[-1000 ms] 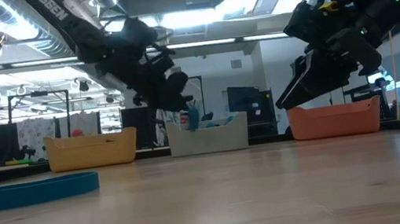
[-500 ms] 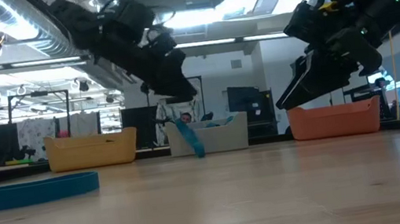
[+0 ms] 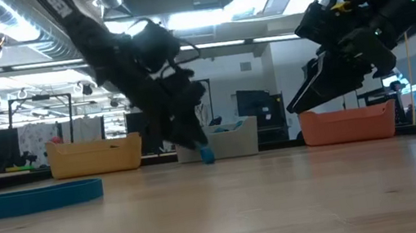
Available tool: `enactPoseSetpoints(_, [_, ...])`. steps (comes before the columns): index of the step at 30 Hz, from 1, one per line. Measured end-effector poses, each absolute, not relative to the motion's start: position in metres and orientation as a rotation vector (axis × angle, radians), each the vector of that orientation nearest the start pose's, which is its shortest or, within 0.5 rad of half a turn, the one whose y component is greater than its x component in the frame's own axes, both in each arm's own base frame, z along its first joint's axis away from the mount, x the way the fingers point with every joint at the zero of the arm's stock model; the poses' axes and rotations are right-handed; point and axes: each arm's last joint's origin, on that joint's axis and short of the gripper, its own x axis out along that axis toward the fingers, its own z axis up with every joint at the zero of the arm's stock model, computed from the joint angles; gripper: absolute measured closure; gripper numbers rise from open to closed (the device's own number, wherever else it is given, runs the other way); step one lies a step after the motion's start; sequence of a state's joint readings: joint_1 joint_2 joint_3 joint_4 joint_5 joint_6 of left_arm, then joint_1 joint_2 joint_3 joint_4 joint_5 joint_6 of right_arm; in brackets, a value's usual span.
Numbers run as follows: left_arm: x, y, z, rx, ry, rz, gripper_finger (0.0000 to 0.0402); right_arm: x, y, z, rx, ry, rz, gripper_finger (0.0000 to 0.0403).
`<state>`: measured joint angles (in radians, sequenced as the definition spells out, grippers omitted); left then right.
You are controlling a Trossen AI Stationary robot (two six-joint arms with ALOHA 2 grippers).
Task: Sort rubber bands into baskets
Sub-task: Put the blue rubber band into the grey bin
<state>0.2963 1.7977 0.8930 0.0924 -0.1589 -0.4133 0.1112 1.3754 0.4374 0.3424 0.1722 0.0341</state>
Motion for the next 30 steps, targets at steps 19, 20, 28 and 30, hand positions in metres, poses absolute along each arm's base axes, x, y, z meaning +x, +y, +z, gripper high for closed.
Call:
enactPoseSetpoints(19, [0.331, 0.127, 0.115, -0.485, 0.655, 0.664, 0.0224, 0.241, 0.022, 0.146, -0.048, 0.593, -0.07, 0.022])
enactPoseSetpoints(20, [0.331, 0.127, 0.115, -0.485, 0.652, 0.663, 0.0225, 0.241, 0.022, 0.146, -0.048, 0.592, -0.07, 0.022])
enactPoseSetpoints(28, [0.33, 0.124, 0.119, -0.456, 0.676, 0.634, 0.0256, 0.241, 0.022, 0.146, -0.048, 0.592, -0.07, 0.022])
enactPoseSetpoints(30, [0.333, 0.12, 0.127, -0.411, 0.671, 0.592, 0.0262, 0.241, 0.022, 0.146, -0.048, 0.592, -0.07, 0.022])
